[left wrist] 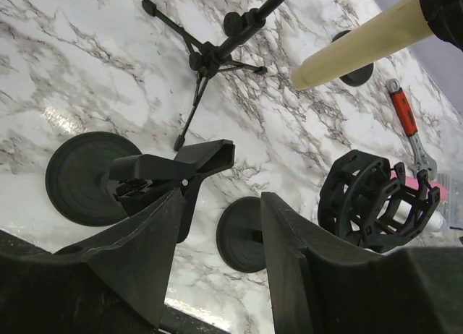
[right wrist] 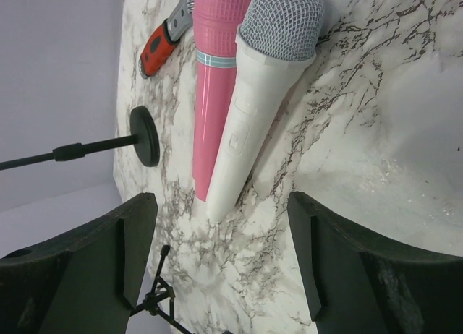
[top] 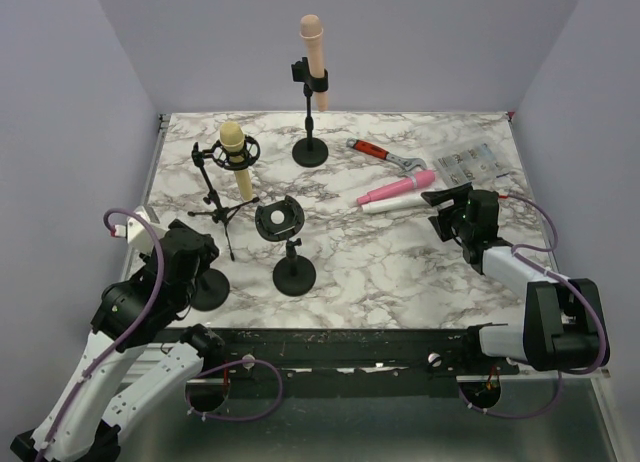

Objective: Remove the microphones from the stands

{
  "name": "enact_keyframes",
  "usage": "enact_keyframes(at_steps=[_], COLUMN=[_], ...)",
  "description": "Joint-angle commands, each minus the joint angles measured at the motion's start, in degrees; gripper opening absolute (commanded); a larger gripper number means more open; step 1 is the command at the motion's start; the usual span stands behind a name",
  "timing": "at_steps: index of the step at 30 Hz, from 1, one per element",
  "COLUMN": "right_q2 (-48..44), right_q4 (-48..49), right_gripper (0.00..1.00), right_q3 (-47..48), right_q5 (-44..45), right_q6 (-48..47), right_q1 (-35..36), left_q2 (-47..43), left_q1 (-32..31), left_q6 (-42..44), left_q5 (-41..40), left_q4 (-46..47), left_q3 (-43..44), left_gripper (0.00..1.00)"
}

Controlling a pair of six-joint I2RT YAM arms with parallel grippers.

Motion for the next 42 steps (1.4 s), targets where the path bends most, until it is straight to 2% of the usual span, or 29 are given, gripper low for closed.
enact_keyframes(at_steps=[1, 8, 11, 16, 18, 22, 29, 34, 36, 39, 42], right_q2=[-0.02, 0.42, 1.07, 2.24, 1.79, -0.48, -3.64, -3.43, -4.45, -6.21, -5.26], right_q4=[-0.30, 0.12, 0.70, 0.67, 1.12, -0.22, -7.83, -12.47, -13.82, -14.68, -15.72], right_gripper=[0.80, 0.80, 0.81, 0.81, 0.81, 0.82, 0.84, 0.85, 0.86, 1.00, 1.00], right_q3=[-0.42, 0.37, 1.08, 3.37, 3.58, 3.95, 7.95, 12.13, 13.88, 17.06, 22.02], right_q5=[-0.51, -1.82, -3.54, -10.00, -11.17, -11.06, -9.84, -11.49, -9.44, -3.21, 2.65], right_q6=[-1.09, -2.75, -4.36, -9.88, -10.90, -13.21, -19.13, -21.45, -21.79, -22.36, -23.31], right_q1=[-0.28, -0.31, -0.26, -0.26, -0.26, -0.26, -0.26, 0.35, 2.20, 7.70, 15.05], left_q2=[0.51, -0.44, -0.38, -1.08, -1.20, -2.54, -4.86, -3.94, -3.88, -5.09, -7.18], left_q1=[-0.32, -0.30, -0.29, -0.26, -0.28, -0.27, -0.24, -0.28, -0.29, -0.25, -0.28], left_q6=[-7.67, -0.15, 5.21, 17.42, 21.97, 29.52, 42.24, 47.84, 49.69, 52.33, 53.58], left_q5=[5.80, 3.35, 1.69, -0.29, -0.80, 0.28, 4.63, 3.71, 2.64, 0.40, -4.22], left_q4=[-20.86, -13.23, -7.96, 3.25, 6.94, 15.38, 35.99, 45.97, 48.14, 51.66, 55.17], left_q3=[-3.55, 1.47, 4.12, 9.21, 11.42, 13.43, 10.08, 6.93, 5.02, 0.74, -4.24], left_gripper=[0.51, 0.56, 0.65, 0.87, 0.92, 0.93, 0.95, 0.95, 0.95, 0.95, 0.95])
